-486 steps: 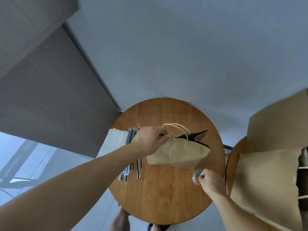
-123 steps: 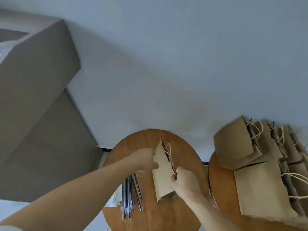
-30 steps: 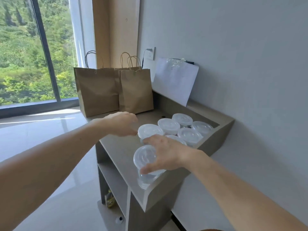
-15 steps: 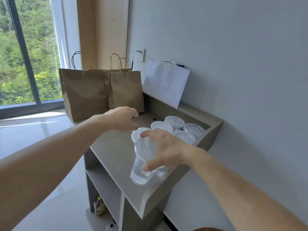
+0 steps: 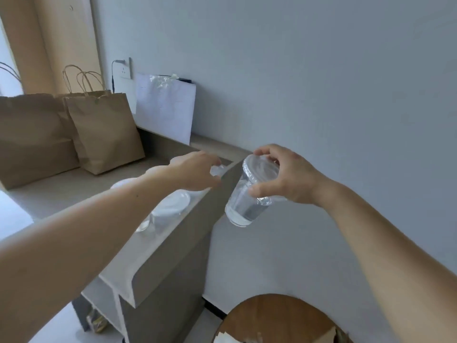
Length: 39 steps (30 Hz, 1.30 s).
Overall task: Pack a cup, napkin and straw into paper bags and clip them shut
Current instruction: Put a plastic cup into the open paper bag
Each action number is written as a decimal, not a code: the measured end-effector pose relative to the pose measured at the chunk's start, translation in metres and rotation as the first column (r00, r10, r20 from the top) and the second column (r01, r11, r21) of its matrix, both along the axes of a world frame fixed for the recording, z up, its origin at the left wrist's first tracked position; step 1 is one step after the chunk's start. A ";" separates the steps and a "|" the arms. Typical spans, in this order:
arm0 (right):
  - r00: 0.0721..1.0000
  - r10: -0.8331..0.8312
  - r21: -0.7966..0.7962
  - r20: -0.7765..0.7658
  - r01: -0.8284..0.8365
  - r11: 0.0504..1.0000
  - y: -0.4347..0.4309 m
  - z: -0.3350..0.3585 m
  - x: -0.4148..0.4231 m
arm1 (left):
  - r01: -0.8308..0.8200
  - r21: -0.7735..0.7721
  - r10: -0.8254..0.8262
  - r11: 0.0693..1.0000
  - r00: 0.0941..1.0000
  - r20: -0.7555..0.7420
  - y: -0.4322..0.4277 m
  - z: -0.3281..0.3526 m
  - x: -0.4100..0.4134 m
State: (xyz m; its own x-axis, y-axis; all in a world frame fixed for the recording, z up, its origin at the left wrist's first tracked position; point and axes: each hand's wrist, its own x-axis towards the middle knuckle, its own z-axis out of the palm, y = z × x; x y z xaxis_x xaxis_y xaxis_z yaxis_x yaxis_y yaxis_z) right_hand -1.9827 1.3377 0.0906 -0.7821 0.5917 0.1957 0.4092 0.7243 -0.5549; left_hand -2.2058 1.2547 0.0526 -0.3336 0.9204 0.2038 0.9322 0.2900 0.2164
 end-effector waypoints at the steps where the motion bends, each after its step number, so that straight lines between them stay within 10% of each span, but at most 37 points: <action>1: 0.999 -0.037 -0.005 0.012 0.037 0.999 0.007 -0.005 0.018 | 0.022 -0.019 -0.022 1.000 1.000 -0.001 0.010 -0.005 0.018; 14: 0.851 -0.442 -0.050 0.286 0.473 0.879 0.087 -0.154 0.242 | 0.365 -0.346 -0.279 0.864 0.920 0.275 0.115 -0.162 0.250; 26: 0.837 -0.411 -0.172 0.360 0.493 0.853 0.108 -0.258 0.285 | 0.411 -0.704 -0.147 0.579 0.902 0.405 0.086 -0.298 0.321; 39: 0.873 -0.361 -0.260 0.327 0.451 0.854 0.093 -0.290 0.269 | 0.267 -0.646 0.190 0.715 0.816 0.547 0.068 -0.364 0.336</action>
